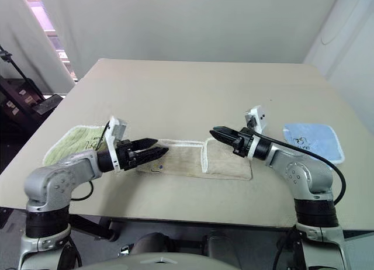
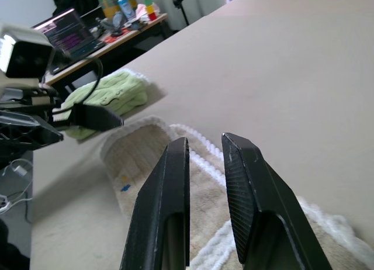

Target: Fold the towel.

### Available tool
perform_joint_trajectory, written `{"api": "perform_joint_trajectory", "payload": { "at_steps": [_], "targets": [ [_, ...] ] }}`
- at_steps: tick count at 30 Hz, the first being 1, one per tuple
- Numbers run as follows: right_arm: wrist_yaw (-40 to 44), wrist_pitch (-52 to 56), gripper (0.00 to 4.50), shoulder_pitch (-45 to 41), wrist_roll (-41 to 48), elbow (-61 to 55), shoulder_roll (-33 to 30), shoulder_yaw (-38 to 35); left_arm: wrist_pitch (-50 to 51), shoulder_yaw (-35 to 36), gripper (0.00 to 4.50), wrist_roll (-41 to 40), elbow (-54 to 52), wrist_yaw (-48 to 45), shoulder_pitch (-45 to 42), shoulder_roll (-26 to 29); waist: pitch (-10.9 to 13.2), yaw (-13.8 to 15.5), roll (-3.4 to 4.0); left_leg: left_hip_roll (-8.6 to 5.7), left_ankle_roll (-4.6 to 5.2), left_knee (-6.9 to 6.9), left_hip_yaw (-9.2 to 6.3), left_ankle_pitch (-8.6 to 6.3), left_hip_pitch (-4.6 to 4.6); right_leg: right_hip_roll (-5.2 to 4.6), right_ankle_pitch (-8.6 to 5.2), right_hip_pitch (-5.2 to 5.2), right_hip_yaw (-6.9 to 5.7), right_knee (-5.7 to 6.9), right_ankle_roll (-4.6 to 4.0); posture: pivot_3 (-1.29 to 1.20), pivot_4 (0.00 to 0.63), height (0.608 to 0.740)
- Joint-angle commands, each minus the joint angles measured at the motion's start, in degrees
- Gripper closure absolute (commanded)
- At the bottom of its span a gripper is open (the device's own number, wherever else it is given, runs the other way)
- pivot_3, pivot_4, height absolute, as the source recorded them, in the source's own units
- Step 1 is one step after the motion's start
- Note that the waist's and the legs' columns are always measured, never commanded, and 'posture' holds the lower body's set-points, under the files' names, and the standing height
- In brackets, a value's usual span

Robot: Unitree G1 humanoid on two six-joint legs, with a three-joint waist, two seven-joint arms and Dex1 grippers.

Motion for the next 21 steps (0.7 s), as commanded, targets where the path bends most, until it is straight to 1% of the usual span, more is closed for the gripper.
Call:
{"api": "perform_joint_trajectory", "payload": {
  "at_steps": [1, 3, 6, 11, 13, 16, 19, 21],
  "targets": [
    [1.24, -0.79, 3.55, -2.21, -0.12, 0.22, -0.67, 0.23, 12.21, 9.80, 0.02, -6.74, -4.30, 6.43, -0.25, -3.25, 0.00, 0.00, -0.01, 0.00, 0.00, 0.00, 0.00, 0.00, 0.00, 0.00, 0.00, 0.01, 0.00, 0.00, 0.00, 0.00, 0.000, 0.724],
    [1.90, -0.88, 3.55, -2.65, -0.55, 0.91, -1.00, 0.57, 16.05, 12.62, 0.02, -9.45, -5.47, 8.94, 1.77, -3.63, 0.00, -0.03, -0.02, -0.01, 0.00, 0.01, 0.00, 0.00, 0.02, 0.00, 0.00, 0.03, 0.00, -0.01, 0.01, 0.00, 0.000, 0.724],
    [2.69, -0.89, 3.55, -3.48, -0.44, 1.68, -1.03, 0.78, 16.84, 14.96, 0.02, -11.85, -5.06, 13.44, 3.54, -3.92, 0.01, -0.05, -0.02, 0.00, -0.02, -0.01, 0.00, 0.00, 0.10, 0.00, -0.01, 0.08, 0.00, -0.01, -0.01, 0.00, 0.000, 0.724],
    [5.26, -1.22, 3.55, -4.20, -0.96, 1.66, -2.50, 1.89, 16.84, 20.67, 0.02, -16.55, 2.10, 22.23, 3.17, -5.09, 0.01, 0.12, -0.03, 0.00, -0.12, -0.01, -0.01, 0.00, 0.25, -0.03, -0.07, 0.20, 0.01, 0.00, -0.22, 0.00, 0.000, 0.724],
    [5.71, -1.15, 3.55, -4.50, -1.39, 2.14, -3.09, 2.17, 16.84, 22.61, 0.02, -16.43, 4.53, 25.62, 2.26, -6.02, 0.01, 0.13, -0.03, -0.01, -0.23, -0.01, -0.01, -0.07, 0.28, -0.06, -0.08, 0.22, 0.01, -0.01, -0.23, 0.00, 0.000, 0.724],
    [6.49, -1.77, 3.55, -4.95, -2.39, 2.94, -3.74, 2.51, 16.84, 23.19, 0.02, -18.28, 7.67, 29.53, 1.82, -6.90, 0.01, 0.12, -0.05, -0.01, -0.26, -0.02, 0.00, -0.08, 0.28, -0.08, -0.08, 0.21, 0.01, -0.02, -0.25, 0.00, 0.000, 0.724],
    [6.45, -1.70, 3.55, -5.54, -2.70, 3.49, -3.38, 2.22, 16.84, 22.18, 0.02, -19.14, 8.28, 33.28, 1.69, -7.48, 0.01, 0.11, -0.06, -0.01, -0.27, -0.05, -0.01, -0.09, 0.26, -0.11, -0.08, 0.17, 0.01, -0.03, -0.26, 0.00, 0.000, 0.724],
    [6.32, -1.84, 3.55, -5.48, -3.01, 3.55, -3.20, 2.27, 16.84, 23.60, 0.02, -19.85, 10.34, 37.17, 0.49, -8.74, 0.01, 0.12, -0.05, -0.01, -0.28, -0.07, -0.01, -0.09, 0.26, -0.11, -0.08, 0.16, 0.01, -0.03, -0.27, 0.00, 0.000, 0.724]
  ]
}}
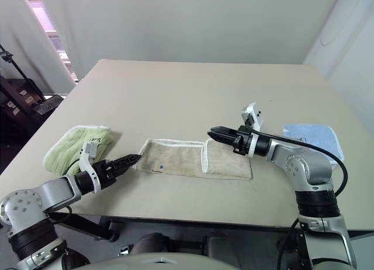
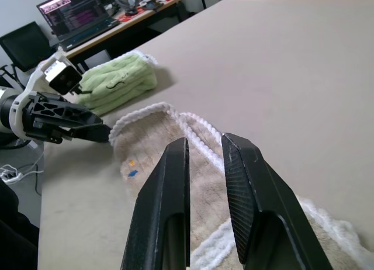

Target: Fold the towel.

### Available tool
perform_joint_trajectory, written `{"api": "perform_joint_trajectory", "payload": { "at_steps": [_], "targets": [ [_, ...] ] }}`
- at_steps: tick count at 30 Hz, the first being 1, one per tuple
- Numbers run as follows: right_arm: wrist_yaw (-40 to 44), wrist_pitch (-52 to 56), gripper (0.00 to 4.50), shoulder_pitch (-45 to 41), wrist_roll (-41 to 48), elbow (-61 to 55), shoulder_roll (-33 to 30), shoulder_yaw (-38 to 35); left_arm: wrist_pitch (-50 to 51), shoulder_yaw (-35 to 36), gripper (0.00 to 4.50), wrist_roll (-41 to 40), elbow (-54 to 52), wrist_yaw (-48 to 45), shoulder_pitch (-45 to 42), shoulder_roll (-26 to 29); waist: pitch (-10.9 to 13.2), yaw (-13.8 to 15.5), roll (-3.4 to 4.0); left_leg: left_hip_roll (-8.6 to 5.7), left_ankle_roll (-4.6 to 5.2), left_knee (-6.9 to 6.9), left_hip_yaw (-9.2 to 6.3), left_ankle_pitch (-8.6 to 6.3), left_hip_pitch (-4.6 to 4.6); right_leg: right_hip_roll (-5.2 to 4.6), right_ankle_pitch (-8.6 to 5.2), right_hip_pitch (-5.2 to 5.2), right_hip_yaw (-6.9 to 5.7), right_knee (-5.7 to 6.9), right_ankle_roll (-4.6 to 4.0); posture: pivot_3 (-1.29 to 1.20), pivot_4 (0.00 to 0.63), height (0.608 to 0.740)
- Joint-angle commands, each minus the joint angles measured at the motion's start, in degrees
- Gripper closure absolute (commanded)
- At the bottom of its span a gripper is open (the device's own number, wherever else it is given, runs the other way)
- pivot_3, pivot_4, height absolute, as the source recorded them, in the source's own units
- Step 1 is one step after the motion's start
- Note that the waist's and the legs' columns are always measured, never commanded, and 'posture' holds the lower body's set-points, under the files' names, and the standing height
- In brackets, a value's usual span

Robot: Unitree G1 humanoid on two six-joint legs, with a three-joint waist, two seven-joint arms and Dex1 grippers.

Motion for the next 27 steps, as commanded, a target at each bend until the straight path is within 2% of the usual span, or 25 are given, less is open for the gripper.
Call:
{"api": "perform_joint_trajectory", "payload": {
  "at_steps": [1, 10, 27],
  "targets": [
    [0.19, -1.29, 3.55, -1.47, -0.47, -0.45, -0.15, -0.12, 0.45, 1.78, 0.02, -2.06, 2.29, 5.21, -2.49, -0.91, 0.00, 0.05, 0.00, 0.00, 0.00, -0.01, 0.00, 0.00, 0.00, 0.00, 0.00, 0.00, 0.00, 0.00, -0.01, 0.00, 0.000, 0.724],
    [-0.78, -1.40, 3.55, -0.31, -0.75, -1.48, 0.00, -1.04, 0.45, 2.89, 0.02, -5.36, 7.39, 11.88, -8.10, -2.81, -0.01, 0.05, 0.02, 0.00, -0.03, 0.00, 0.00, 0.01, 0.00, -0.02, 0.07, -0.02, -0.01, -0.01, -0.12, 0.00, 0.000, 0.724],
    [-2.83, -1.90, 3.55, 2.18, -0.96, -3.11, 0.41, -0.98, 0.20, -2.82, 0.02, -19.97, 11.51, 28.09, -2.99, 3.08, -0.04, -0.16, 0.08, 0.00, -0.06, -0.09, 0.00, 0.01, -0.03, -0.04, 0.06, -0.09, -0.01, -0.11, -0.13, 0.00, 0.000, 0.724]
  ]
}}
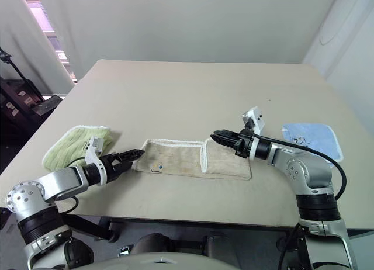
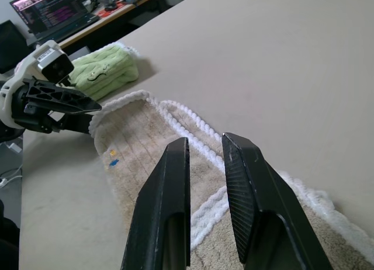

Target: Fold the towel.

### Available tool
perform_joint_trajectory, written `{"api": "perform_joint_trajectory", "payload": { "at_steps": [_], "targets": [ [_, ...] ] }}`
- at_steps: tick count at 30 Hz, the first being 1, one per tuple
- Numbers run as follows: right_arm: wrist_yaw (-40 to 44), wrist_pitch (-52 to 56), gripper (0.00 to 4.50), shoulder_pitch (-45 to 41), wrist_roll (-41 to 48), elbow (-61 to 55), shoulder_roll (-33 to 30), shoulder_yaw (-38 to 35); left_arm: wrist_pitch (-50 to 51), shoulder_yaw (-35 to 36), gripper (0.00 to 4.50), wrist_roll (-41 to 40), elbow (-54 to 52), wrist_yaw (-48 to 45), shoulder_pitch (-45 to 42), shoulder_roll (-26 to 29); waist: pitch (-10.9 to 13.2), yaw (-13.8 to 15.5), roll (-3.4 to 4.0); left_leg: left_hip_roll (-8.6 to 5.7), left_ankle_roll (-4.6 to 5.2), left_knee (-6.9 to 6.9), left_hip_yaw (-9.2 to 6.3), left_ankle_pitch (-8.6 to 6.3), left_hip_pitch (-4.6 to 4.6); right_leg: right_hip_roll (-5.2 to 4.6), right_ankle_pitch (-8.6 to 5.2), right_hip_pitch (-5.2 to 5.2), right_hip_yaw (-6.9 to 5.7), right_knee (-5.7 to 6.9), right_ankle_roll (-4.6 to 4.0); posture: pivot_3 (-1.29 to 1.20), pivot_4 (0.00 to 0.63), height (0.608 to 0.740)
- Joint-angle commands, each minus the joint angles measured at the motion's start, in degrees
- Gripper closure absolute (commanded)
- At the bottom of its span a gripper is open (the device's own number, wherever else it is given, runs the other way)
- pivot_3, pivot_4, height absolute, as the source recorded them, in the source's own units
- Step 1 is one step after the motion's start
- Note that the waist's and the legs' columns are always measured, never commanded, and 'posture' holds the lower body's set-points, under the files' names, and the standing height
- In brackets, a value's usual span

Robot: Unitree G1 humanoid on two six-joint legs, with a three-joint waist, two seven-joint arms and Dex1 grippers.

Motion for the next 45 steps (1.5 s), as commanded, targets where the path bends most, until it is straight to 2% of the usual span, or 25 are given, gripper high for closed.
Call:
{"api": "perform_joint_trajectory", "payload": {
  "at_steps": [1, 7, 14, 18, 20, 27, 33, 36, 45],
  "targets": [
    [-0.56, -1.34, 3.55, -0.07, 0.26, -3.06, 0.36, -0.82, -0.24, -2.18, 0.02, -3.91, 1.69, 4.88, 2.78, 1.56, -0.03, -0.10, 0.05, 0.00, 0.00, -0.02, 0.00, 0.00, 0.00, 0.00, 0.00, 0.00, 0.00, -0.01, 0.00, 0.00, 0.000, 0.724],
    [-1.48, -1.68, 3.55, 0.60, 0.44, -3.40, 0.74, -1.36, -8.37, -8.83, 0.02, -14.58, 4.77, 10.99, 5.66, 5.72, -0.06, -0.02, 0.10, 0.00, -0.02, -0.14, 0.00, 0.01, 0.01, 0.00, -0.01, -0.02, 0.01, -0.08, -0.01, 0.00, 0.000, 0.724],
    [-2.49, -2.28, 3.55, 0.92, 0.52, -3.28, 0.73, -1.88, -17.65, -17.00, 2.39, -22.37, 5.43, 14.74, 6.37, 8.12, -0.03, 0.19, 0.19, -0.05, -0.02, -0.14, 0.01, -0.01, 0.15, -0.09, -0.01, -0.05, 0.01, -0.16, -0.02, 0.00, 0.000, 0.724],
    [-3.07, -2.54, 3.55, 1.02, 0.63, -2.95, 0.65, -2.41, -20.87, -20.65, 3.93, -24.59, 4.90, 14.59, 6.44, 10.30, -0.01, 0.29, 0.21, -0.11, -0.02, -0.15, 0.02, -0.01, 0.02, -0.22, -0.01, -0.13, -0.05, -0.21, -0.02, 0.00, 0.000, 0.724],
    [-3.33, -2.87, 3.55, 1.21, 0.30, -2.72, 0.67, -2.35, -22.04, -21.74, 4.47, -25.26, 4.48, 13.75, 6.51, 11.47, -0.01, 0.23, 0.21, -0.14, -0.02, -0.15, 0.03, -0.01, -0.12, -0.25, -0.01, -0.23, -0.05, -0.21, -0.02, 0.00, 0.000, 0.724],
    [-4.14, -3.37, 3.55, 1.38, 0.47, -2.46, 1.21, -2.56, -24.12, -23.45, 4.47, -24.83, 3.10, 7.62, 4.93, 17.02, -0.01, 0.11, 0.20, -0.16, -0.05, -0.15, 0.03, 0.02, -0.50, -0.26, -0.01, -0.71, -0.06, -0.16, -0.02, 0.00, 0.000, 0.724],
    [-4.53, -3.67, 3.55, 0.73, 1.17, -1.97, 1.67, -3.55, -25.10, -22.11, 4.47, -31.77, -0.70, -1.62, 2.85, 22.31, 0.03, 0.04, 0.18, -0.17, -0.06, -0.15, 0.04, 0.02, -0.54, -0.28, -0.01, -0.75, -0.07, -0.17, -0.02, 0.00, 0.000, 0.724],
    [-4.53, -3.95, 3.55, 0.21, 1.07, -1.20, 1.65, -4.28, -25.30, -23.62, 4.47, -32.42, -1.48, -5.17, 1.62, 24.37, 0.04, 0.02, 0.20, -0.19, -0.05, -0.15, 0.05, 0.02, -0.56, -0.29, -0.01, -0.75, -0.07, -0.18, -0.02, 0.00, 0.000, 0.724],
    [-5.49, -4.00, 3.55, 1.03, 0.96, -1.87, 1.44, -6.19, -26.60, -31.57, 4.47, -32.14, 2.98, -5.13, -5.44, 23.76, 0.05, 0.00, 0.21, -0.20, -0.04, -0.13, 0.06, 0.04, -0.56, -0.29, 0.00, -0.50, -0.07, -0.17, -0.01, 0.00, 0.000, 0.724]
  ]
}}
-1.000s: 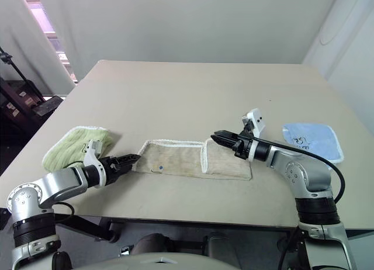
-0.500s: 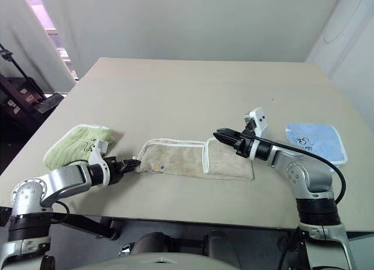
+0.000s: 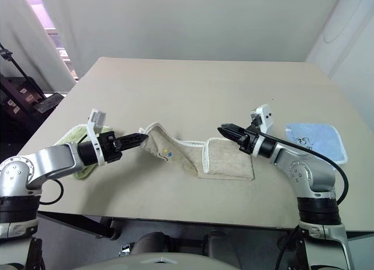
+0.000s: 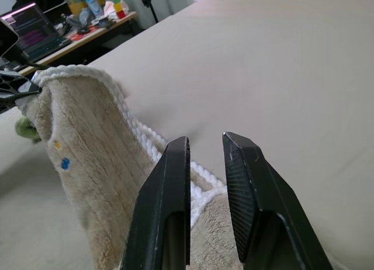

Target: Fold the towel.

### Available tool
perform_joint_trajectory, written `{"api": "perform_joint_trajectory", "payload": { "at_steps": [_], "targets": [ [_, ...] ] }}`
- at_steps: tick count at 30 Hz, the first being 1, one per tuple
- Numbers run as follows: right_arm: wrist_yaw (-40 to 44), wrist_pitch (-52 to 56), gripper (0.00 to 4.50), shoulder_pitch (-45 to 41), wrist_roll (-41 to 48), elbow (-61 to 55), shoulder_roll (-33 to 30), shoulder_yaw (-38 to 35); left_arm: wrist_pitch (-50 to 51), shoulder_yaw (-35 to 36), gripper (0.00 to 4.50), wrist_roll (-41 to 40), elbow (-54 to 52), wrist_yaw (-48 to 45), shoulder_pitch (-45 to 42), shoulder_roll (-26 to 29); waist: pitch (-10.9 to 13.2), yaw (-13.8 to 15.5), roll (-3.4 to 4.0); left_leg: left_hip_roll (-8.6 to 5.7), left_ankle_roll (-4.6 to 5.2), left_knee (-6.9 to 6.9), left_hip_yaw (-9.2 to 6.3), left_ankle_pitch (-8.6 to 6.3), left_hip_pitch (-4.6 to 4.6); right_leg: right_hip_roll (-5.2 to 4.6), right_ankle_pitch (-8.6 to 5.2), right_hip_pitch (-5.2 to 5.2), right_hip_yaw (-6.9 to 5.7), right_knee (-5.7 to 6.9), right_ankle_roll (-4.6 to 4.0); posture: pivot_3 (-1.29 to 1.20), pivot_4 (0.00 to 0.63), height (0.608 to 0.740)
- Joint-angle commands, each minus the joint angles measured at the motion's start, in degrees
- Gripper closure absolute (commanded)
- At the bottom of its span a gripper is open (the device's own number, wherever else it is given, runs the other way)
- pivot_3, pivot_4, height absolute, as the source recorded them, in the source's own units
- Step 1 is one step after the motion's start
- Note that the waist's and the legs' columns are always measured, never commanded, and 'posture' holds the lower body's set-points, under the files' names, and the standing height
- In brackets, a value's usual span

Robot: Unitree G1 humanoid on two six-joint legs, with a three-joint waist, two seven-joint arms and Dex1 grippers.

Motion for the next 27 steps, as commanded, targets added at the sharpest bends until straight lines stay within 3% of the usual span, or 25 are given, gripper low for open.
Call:
{"api": "perform_joint_trajectory", "payload": {
  "at_steps": [1, 9, 18, 24, 27],
  "targets": [
    [-0.62, -1.01, 3.55, -0.17, 0.51, -1.83, -0.24, -1.87, -0.39, -1.45, 4.47, -0.90, 1.22, -0.26, -1.52, 0.16, 0.01, -0.18, -0.01, 0.00, 0.00, 0.00, 0.00, 0.01, 0.00, 0.00, 0.00, 0.01, 0.00, 0.00, 0.00, 0.00, 0.000, 0.724],
    [-1.55, -0.95, 3.55, 1.64, 0.84, -3.33, -0.13, -2.58, 0.15, -3.85, 4.47, 0.60, 0.71, -1.66, -2.39, 1.70, 0.05, -0.07, -0.05, 0.01, -0.13, 0.03, 0.00, 0.10, 0.00, 0.02, -0.01, 0.01, 0.00, 0.03, 0.01, 0.00, 0.000, 0.724],
    [-1.26, -1.14, 3.55, 2.67, 0.61, -3.79, -0.43, -2.14, 0.51, -1.48, 4.47, 4.40, -0.25, -4.10, 5.04, 7.10, 0.09, -0.22, -0.03, 0.02, -0.15, -0.01, 0.00, 0.10, 0.00, 0.02, -0.01, -0.07, 0.00, 0.03, 0.01, 0.00, 0.000, 0.724],
    [-0.60, -1.97, 3.55, 2.10, -0.30, -2.43, -0.15, -0.86, -0.61, -0.23, 2.38, 4.81, 0.15, -3.09, 10.16, 8.58, 0.10, -0.15, -0.01, 0.02, -0.05, -0.01, 0.00, 0.02, 0.00, -0.01, -0.01, -0.28, 0.01, 0.02, 0.01, 0.00, 0.000, 0.724],
    [-0.09, -2.39, 3.55, 1.63, -0.69, -1.78, -0.10, -0.09, -1.52, 0.33, 1.25, 0.72, -0.98, -0.91, 13.47, 9.15, 0.10, -0.19, -0.01, 0.02, -0.05, -0.02, 0.00, 0.01, 0.00, -0.02, -0.01, -0.30, 0.01, 0.02, 0.01, 0.00, 0.000, 0.724]
  ]
}}
